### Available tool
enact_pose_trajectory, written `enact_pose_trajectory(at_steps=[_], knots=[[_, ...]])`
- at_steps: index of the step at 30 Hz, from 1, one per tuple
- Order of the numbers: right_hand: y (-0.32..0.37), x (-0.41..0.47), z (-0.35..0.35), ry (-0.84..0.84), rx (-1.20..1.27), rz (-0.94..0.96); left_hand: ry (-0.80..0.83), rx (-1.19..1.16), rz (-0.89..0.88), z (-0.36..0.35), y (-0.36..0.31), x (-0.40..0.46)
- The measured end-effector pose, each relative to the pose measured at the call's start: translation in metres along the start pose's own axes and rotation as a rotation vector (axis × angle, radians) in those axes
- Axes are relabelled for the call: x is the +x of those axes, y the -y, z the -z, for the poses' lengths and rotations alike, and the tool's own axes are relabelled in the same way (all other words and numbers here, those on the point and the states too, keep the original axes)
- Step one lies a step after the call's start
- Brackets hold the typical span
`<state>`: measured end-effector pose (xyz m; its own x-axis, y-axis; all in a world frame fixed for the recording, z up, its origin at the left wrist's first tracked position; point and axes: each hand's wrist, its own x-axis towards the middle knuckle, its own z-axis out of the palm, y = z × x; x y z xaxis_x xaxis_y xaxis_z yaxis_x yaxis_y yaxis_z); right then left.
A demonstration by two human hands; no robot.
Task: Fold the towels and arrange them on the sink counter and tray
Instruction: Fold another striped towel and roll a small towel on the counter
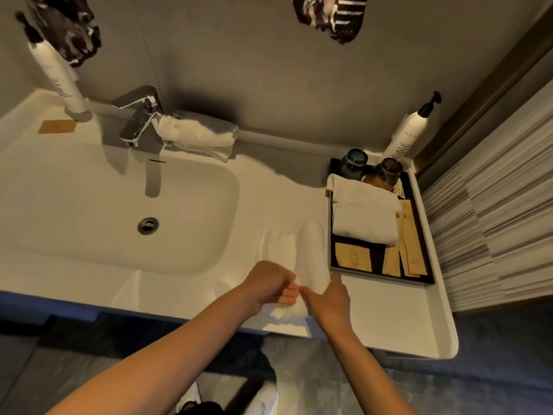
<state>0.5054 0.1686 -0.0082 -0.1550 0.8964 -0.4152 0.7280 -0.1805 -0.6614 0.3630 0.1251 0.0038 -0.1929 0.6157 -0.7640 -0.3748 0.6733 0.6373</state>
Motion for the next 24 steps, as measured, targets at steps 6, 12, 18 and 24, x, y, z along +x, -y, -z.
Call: enact_pose_trajectory(at_steps=[6, 12, 18, 24], knots=[[-0.018, 0.002, 0.015, 0.023, -0.022, -0.112, -0.097, 0.583, -0.361, 0.003, 0.025, 0.002], [-0.010, -0.003, 0.005, -0.045, 0.035, -0.070, -0.079, 0.687, -0.553, -0.016, 0.032, 0.010], [0.018, -0.030, -0.030, -0.240, -0.157, 0.192, 0.000, -0.042, -0.052, -0.009, 0.011, 0.016], [0.000, -0.049, -0.044, -0.165, -0.651, 0.628, 0.224, -0.097, 0.048, 0.012, 0.005, 0.010]])
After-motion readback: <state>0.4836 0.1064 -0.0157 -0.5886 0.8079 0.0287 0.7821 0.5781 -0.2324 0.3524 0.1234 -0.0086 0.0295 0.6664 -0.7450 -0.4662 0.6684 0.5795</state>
